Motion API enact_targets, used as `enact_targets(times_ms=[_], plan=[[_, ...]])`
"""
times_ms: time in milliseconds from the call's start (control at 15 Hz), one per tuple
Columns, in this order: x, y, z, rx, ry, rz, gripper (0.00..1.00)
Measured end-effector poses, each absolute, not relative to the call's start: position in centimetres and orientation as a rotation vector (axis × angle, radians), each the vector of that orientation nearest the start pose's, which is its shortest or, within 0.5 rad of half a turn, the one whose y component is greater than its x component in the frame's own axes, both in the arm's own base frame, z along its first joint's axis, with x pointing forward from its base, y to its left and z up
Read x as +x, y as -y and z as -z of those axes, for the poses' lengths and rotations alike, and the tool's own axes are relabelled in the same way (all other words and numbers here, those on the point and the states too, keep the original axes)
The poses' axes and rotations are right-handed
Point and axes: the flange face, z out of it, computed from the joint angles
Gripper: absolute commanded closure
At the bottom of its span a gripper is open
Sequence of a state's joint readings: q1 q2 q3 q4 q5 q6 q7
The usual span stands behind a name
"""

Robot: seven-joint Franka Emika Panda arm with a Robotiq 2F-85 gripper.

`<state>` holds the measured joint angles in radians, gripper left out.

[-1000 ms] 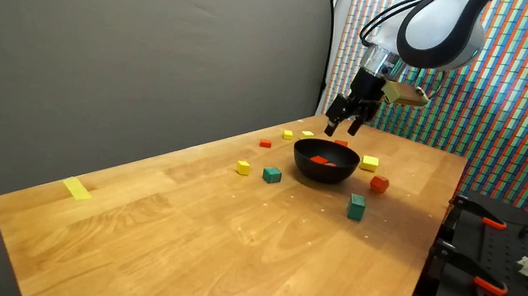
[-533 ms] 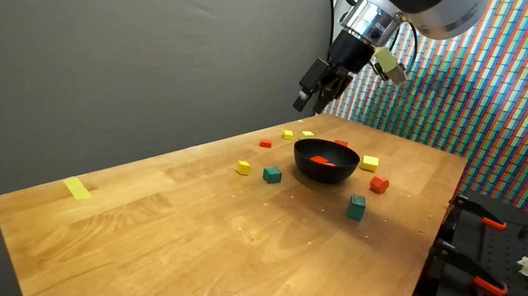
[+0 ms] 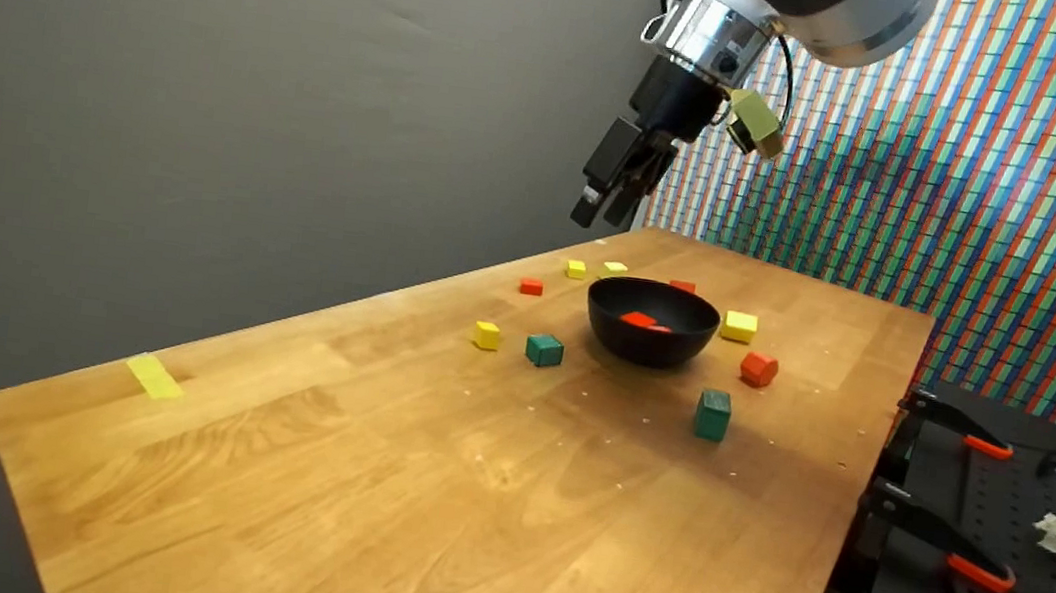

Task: Put all the blocks in the bowl

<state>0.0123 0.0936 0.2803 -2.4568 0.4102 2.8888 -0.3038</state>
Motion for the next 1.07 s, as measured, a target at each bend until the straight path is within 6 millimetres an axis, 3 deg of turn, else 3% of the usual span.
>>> enact_targets(times_ms=[200,400,733,1067], plan=[[48.3,-10.8,-25.9,-3.013,0.251,0.433,0.0],[49.0,-9.2,-24.0,-3.13,0.136,0.36,0.0],[51.2,-13.1,-25.6,-3.196,0.022,0.341,0.0],[51.1,-13.0,-25.3,-3.198,0.011,0.33,0.0]])
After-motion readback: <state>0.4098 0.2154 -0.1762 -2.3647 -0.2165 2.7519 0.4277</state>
